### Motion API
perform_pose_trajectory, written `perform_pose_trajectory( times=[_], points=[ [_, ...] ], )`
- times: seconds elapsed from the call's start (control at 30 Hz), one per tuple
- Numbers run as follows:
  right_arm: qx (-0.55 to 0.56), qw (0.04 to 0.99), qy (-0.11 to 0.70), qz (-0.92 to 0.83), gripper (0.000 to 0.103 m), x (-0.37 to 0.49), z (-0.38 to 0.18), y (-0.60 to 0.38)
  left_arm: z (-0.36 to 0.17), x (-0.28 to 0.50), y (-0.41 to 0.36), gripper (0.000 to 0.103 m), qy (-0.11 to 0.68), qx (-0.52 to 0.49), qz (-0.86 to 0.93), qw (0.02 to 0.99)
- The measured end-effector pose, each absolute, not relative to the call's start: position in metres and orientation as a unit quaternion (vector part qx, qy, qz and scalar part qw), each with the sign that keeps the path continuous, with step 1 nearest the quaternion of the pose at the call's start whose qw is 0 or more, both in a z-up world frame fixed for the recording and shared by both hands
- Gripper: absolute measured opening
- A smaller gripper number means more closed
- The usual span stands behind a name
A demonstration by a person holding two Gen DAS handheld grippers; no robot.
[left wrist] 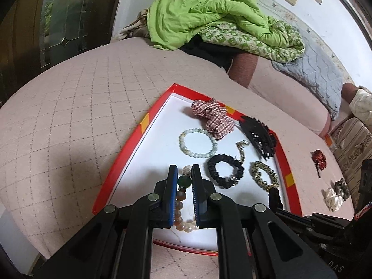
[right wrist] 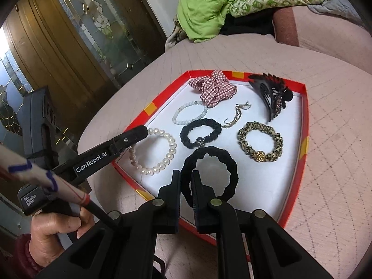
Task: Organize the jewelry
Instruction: 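Lower the pearl bracelet into the tray and open the left tool while the right tool releases the black tie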
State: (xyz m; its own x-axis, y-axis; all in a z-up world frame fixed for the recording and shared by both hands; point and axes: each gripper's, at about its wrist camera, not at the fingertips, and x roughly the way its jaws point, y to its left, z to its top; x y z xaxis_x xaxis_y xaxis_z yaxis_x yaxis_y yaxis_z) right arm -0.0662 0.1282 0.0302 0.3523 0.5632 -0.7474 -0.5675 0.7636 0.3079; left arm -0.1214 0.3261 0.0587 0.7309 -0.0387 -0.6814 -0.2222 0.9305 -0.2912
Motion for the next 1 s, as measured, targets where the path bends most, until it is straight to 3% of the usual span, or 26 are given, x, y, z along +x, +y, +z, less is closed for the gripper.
perform_pose_trajectory(
  times=[1.0],
  points=[
    [-0.031,0.803,0.493,0.334,0.012,-0.047,0.004,0.15,0.053,-0.113,0.328,0.011,0.375,-0.167,0.075,0.909]
  ],
)
